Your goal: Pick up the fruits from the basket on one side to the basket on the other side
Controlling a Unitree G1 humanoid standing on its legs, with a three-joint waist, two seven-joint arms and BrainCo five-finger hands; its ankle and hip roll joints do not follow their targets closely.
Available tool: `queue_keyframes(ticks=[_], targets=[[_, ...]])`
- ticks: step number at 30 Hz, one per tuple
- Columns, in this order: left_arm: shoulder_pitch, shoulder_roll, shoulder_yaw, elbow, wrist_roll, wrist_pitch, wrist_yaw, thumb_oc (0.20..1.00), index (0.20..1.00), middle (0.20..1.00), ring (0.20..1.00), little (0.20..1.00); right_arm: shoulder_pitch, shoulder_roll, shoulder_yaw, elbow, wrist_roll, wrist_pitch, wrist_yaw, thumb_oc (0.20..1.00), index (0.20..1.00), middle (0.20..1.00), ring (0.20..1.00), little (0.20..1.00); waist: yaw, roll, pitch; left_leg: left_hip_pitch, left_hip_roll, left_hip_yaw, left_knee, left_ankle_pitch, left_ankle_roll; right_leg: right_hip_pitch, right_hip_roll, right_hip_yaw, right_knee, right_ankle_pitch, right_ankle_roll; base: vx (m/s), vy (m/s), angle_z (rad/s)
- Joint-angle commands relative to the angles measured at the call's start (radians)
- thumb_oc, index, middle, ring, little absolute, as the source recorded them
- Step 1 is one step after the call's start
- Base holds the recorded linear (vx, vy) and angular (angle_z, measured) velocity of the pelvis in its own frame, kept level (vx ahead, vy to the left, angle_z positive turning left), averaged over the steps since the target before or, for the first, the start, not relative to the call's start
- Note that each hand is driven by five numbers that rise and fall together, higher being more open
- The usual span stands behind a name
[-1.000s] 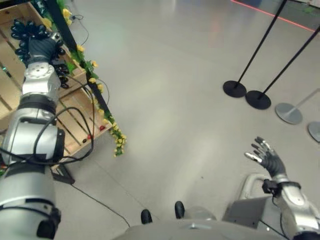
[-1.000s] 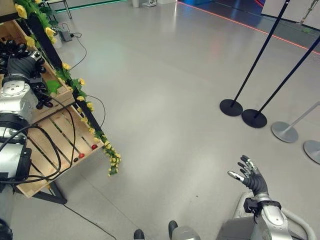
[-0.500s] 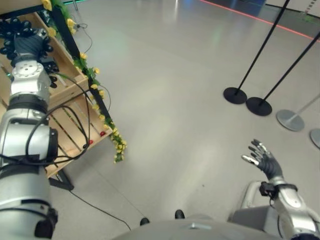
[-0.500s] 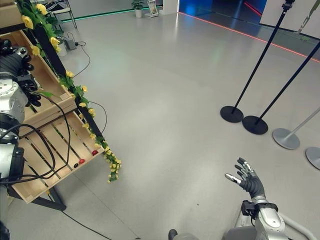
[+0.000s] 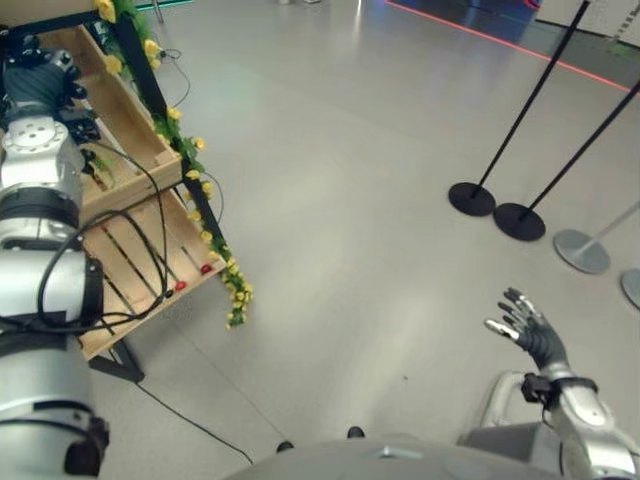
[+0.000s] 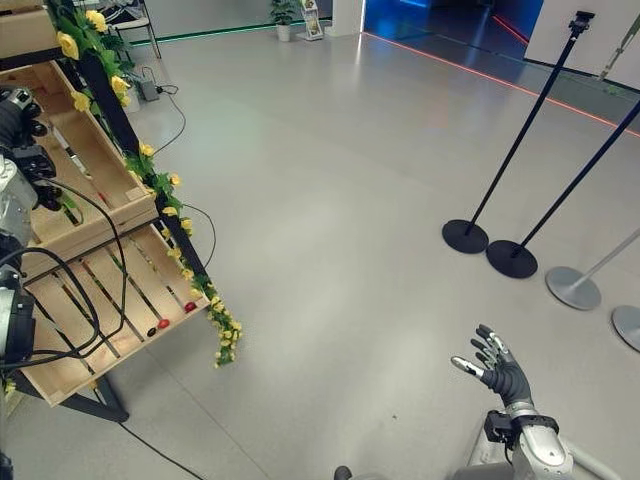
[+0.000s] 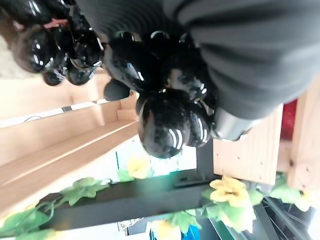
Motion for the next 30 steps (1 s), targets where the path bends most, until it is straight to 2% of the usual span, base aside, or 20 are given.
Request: queue_keyframes(ticks=[1,6,8,16,19,21,23,24,27,30], targets=[[-0.08,0.051,-0.02,-0.023,0.014,-0.09,-0.003,0.2,0.2,0.2,0.2,0.2,-0.01,-0.051,-0.04,-0.062,0.009,-0.041,0.007,1.0,1.0,1.0,1.0,1.0,0.035,0.041,-0.016,0.075,0.031,0.003,0.013,-0.074,-0.025,0.0,-0.036,0.005,0.093,-0.044,0.133,0.0,0.0,0.0],[-0.084,0.059,-0.046,-0.012,0.021,-0.074,-0.043,0.2,0.2,0.2,0.2,0.2,-0.017,-0.057,-0.041,-0.063,0.012,-0.037,0.01,1.0,1.0,1.0,1.0,1.0,0.034,0.048,-0.007,0.066,0.03,0.004,0.01,-0.072,-0.025,-0.009,-0.035,0.009,0.087,-0.04,0.134,0.01,0.002,0.0],[-0.094,0.076,-0.093,-0.013,0.054,-0.058,-0.092,0.2,0.2,0.2,0.2,0.2,-0.019,-0.064,-0.046,-0.074,0.017,-0.034,0.018,1.0,1.0,1.0,1.0,1.0,0.036,0.056,-0.001,0.055,0.03,0.0,0.008,-0.07,-0.026,-0.018,-0.036,0.008,0.082,-0.039,0.136,0.0,0.0,0.0],[-0.13,0.074,-0.139,-0.001,0.125,-0.043,-0.113,0.2,0.2,0.2,0.2,0.2,-0.006,-0.058,-0.033,-0.101,0.02,-0.026,0.049,1.0,1.0,1.0,1.0,1.0,0.038,0.079,0.012,0.059,0.022,-0.012,0.008,-0.071,-0.027,-0.014,-0.036,0.006,0.081,-0.042,0.134,0.0,-0.006,0.0],[-0.149,0.036,-0.153,-0.007,0.14,-0.041,-0.105,0.2,0.2,0.2,0.2,0.2,0.002,-0.058,-0.024,-0.098,0.024,-0.024,0.059,1.0,1.0,1.0,1.0,1.0,0.041,0.086,0.016,0.068,0.024,-0.018,0.012,-0.07,-0.029,-0.002,-0.033,0.002,0.084,-0.052,0.127,-0.02,-0.058,0.02],[-0.156,-0.034,-0.154,-0.01,0.139,-0.042,-0.095,0.2,0.2,0.2,0.2,0.2,-0.005,-0.065,-0.012,-0.097,0.02,-0.023,0.06,1.0,1.0,1.0,1.0,1.0,0.037,0.097,0.026,0.067,0.024,-0.022,0.018,-0.06,-0.037,0.002,-0.035,-0.013,0.093,-0.059,0.12,-0.08,-0.061,0.1],[-0.189,-0.054,-0.207,-0.016,0.227,-0.034,-0.109,0.2,0.2,0.2,0.2,0.2,-0.008,-0.088,-0.017,-0.112,0.018,-0.023,0.066,1.0,1.0,1.0,1.0,1.0,0.026,0.111,0.039,0.062,0.024,-0.022,0.02,-0.05,-0.043,-0.002,-0.036,-0.021,0.096,-0.061,0.116,-0.1,-0.043,0.21],[-0.191,-0.055,-0.208,-0.016,0.227,-0.034,-0.109,0.2,0.2,0.2,0.2,0.2,-0.007,-0.087,-0.018,-0.113,0.018,-0.023,0.066,1.0,1.0,1.0,1.0,1.0,0.026,0.11,0.04,0.062,0.024,-0.023,0.02,-0.049,-0.043,-0.002,-0.036,-0.022,0.097,-0.061,0.116,-0.08,-0.031,0.11],[-0.25,-0.109,-0.204,0.004,0.179,-0.04,-0.085,0.2,0.2,0.2,0.2,0.2,0.001,-0.109,-0.031,-0.142,0.023,-0.02,0.072,1.0,1.0,1.0,1.0,1.0,0.017,0.145,0.061,0.042,0.023,-0.029,0.02,-0.031,-0.052,-0.008,-0.042,-0.03,0.086,-0.058,0.108,-0.16,-0.034,0.05],[-0.257,-0.175,-0.159,0.013,0.097,-0.05,-0.06,0.2,0.2,0.2,0.2,0.2,0.007,-0.117,-0.038,-0.155,0.014,-0.018,0.061,1.0,1.0,1.0,1.0,1.0,0.002,0.162,0.074,0.035,0.024,-0.032,0.021,-0.021,-0.058,-0.008,-0.044,-0.041,0.084,-0.06,0.103,-0.06,-0.022,0.15]])
